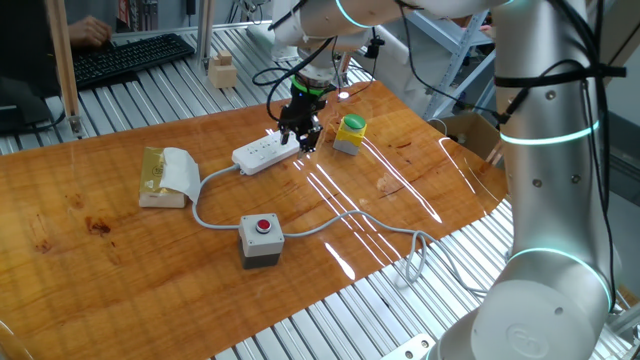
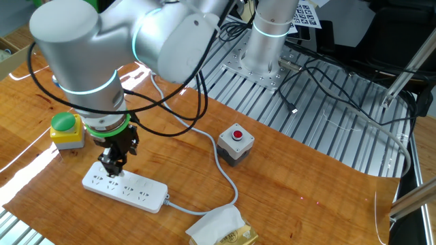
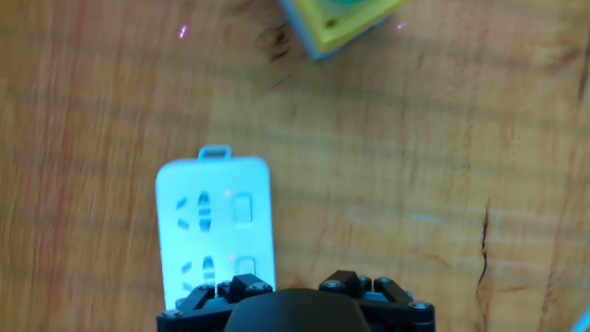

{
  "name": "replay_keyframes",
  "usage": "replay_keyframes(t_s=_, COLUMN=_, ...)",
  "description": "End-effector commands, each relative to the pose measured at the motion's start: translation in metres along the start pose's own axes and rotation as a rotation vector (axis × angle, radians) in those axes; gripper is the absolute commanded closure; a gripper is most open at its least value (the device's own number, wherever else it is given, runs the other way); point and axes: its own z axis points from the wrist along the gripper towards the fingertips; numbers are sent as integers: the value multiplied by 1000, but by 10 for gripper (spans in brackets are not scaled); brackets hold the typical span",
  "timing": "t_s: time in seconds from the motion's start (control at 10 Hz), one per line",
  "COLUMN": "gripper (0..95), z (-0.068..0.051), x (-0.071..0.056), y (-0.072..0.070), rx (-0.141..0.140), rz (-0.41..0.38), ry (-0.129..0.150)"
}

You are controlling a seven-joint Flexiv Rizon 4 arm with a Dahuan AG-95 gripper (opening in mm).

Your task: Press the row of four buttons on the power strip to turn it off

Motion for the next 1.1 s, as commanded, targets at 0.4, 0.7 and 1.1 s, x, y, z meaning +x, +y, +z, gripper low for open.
replay_keyframes(t_s=0.4, gripper=380, z=1, x=-8, y=3, rx=9, rz=-32, ry=10)
replay_keyframes(t_s=0.7, gripper=380, z=-1, x=-8, y=2, rx=10, rz=-50, ry=7)
replay_keyframes(t_s=1.1, gripper=380, z=-1, x=-8, y=2, rx=4, rz=-82, ry=17)
